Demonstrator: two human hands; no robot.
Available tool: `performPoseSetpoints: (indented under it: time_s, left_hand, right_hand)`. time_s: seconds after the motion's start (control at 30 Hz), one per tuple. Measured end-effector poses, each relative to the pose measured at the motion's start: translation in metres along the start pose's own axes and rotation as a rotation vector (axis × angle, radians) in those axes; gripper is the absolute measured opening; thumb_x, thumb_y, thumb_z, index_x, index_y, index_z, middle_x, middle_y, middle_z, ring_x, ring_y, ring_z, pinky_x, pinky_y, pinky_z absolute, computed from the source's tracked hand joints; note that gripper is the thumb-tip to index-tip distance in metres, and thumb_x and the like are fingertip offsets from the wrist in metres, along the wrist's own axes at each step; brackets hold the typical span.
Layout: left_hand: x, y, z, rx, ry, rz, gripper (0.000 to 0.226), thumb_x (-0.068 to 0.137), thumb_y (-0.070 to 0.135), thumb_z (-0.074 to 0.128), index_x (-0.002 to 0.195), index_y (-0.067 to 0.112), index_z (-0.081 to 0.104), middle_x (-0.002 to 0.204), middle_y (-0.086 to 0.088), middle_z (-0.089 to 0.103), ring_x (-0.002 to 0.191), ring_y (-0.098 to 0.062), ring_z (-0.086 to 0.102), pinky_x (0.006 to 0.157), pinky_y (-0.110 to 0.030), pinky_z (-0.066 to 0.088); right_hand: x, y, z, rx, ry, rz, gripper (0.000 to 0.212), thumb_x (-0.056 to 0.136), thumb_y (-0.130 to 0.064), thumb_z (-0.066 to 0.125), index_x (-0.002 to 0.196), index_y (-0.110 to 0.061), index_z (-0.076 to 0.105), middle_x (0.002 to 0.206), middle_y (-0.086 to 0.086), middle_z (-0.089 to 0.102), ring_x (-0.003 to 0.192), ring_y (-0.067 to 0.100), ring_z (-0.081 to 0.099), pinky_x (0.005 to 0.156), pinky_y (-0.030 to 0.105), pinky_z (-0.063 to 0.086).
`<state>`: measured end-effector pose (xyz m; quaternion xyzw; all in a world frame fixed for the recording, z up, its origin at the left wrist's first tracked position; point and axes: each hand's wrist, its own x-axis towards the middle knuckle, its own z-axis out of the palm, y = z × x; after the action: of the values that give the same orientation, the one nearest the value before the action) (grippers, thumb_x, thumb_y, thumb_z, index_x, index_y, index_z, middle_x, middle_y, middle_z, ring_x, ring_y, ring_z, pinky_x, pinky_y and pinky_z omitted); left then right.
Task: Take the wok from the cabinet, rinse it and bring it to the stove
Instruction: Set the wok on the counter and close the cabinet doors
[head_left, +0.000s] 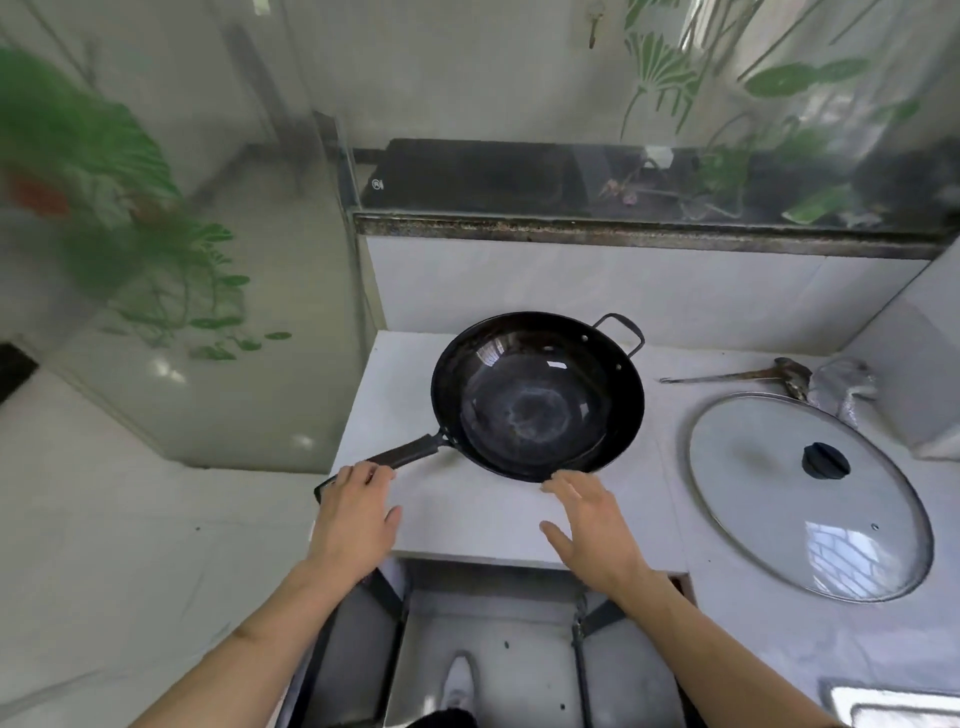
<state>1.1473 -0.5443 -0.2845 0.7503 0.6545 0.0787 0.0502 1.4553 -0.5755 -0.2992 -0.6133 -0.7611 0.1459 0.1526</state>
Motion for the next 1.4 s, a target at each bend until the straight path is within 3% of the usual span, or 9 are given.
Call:
performPoseSetpoints:
  time_s: [0.4,0.77,0.87,0.9,0.97,1.13,1.23,1.33,1.4]
  left_hand:
    - [-0.122,-0.043,0.034,-0.183,-0.24,-0.36,0.032,0.087,0.037,0.059,0.116,0.021,0.056,0.116,-0.001,0.058,0.11,-0.023,0.05,0.092,-0.037,0.045]
    - [-0.157,-0.109,0.062,-0.552,-0.412,-0.585,0.042,0.095,0.039,0.049,0.127,0.012,0.053,0.126,-0.009,0.058,0.119,-0.027,0.052,0.101,-0.035,0.04]
    - [-0.158,-0.116,0.067,-0.729,-0.444,-0.671,0.038,0.097,0.04,0.041,0.092,0.007,0.06,0.097,-0.01,0.064,0.101,-0.031,0.058,0.085,-0.036,0.042]
    - [-0.16,-0.117,0.068,-0.769,-0.446,-0.701,0.041,0.097,0.041,0.039,0.077,0.009,0.055,0.084,-0.009,0.061,0.09,-0.031,0.058,0.079,-0.036,0.041]
    - [-0.166,-0.116,0.069,-0.847,-0.442,-0.76,0.046,0.097,0.046,0.037,0.065,0.014,0.047,0.075,-0.005,0.054,0.079,-0.028,0.053,0.074,-0.035,0.038]
    - [-0.174,-0.134,0.089,-0.961,-0.463,-0.836,0.047,0.079,0.064,0.043,0.065,0.019,0.049,0.062,-0.002,0.054,0.065,-0.027,0.057,0.077,-0.039,0.053]
    - [-0.172,-0.145,0.111,-1.01,-0.498,-0.845,0.048,0.068,0.068,0.044,0.069,0.02,0.049,0.058,-0.001,0.046,0.057,-0.023,0.046,0.07,-0.039,0.054]
    - [-0.172,-0.133,0.103,-1.056,-0.508,-0.89,0.051,0.065,0.068,0.045,0.075,0.02,0.055,0.065,-0.009,0.056,0.063,-0.027,0.056,0.069,-0.041,0.058]
    - [-0.169,-0.118,0.088,-1.103,-0.512,-0.92,0.058,0.066,0.067,0.046,0.082,0.014,0.062,0.08,-0.017,0.068,0.077,-0.034,0.067,0.074,-0.043,0.061]
  right_hand:
    - [-0.051,-0.049,0.039,-0.029,-0.289,0.023,0.051,0.092,-0.035,0.058,0.139,-0.021,0.043,0.145,-0.002,0.04,0.133,0.019,0.036,0.11,0.033,0.031]
    - [-0.056,-0.101,0.067,-0.128,-0.374,0.106,0.059,0.09,-0.04,0.058,0.143,-0.022,0.038,0.144,-0.003,0.041,0.132,0.018,0.037,0.11,0.035,0.034]
    - [-0.064,-0.111,0.073,-0.132,-0.353,0.14,0.06,0.091,-0.04,0.058,0.145,-0.023,0.036,0.147,-0.002,0.037,0.136,0.02,0.032,0.113,0.037,0.032]
    - [-0.068,-0.113,0.074,-0.136,-0.345,0.153,0.06,0.092,-0.039,0.057,0.145,-0.023,0.036,0.149,-0.001,0.036,0.138,0.021,0.031,0.113,0.037,0.03]
    - [-0.078,-0.116,0.075,-0.136,-0.339,0.182,0.06,0.092,-0.039,0.057,0.146,-0.022,0.035,0.15,0.0,0.035,0.14,0.022,0.029,0.113,0.037,0.028]
    - [-0.089,-0.112,0.075,-0.111,-0.324,0.249,0.059,0.092,-0.038,0.059,0.144,-0.021,0.038,0.148,0.001,0.039,0.137,0.022,0.033,0.113,0.038,0.031]
    - [-0.09,-0.107,0.073,-0.105,-0.328,0.282,0.058,0.092,-0.037,0.059,0.144,-0.02,0.038,0.147,0.001,0.039,0.137,0.022,0.033,0.113,0.039,0.031]
    - [-0.09,-0.1,0.071,-0.086,-0.321,0.296,0.061,0.092,-0.035,0.06,0.145,-0.018,0.037,0.15,0.002,0.037,0.139,0.023,0.031,0.114,0.04,0.03]
    - [-0.087,-0.093,0.069,-0.077,-0.316,0.306,0.065,0.092,-0.034,0.06,0.148,-0.016,0.033,0.153,0.004,0.034,0.141,0.024,0.027,0.116,0.039,0.028]
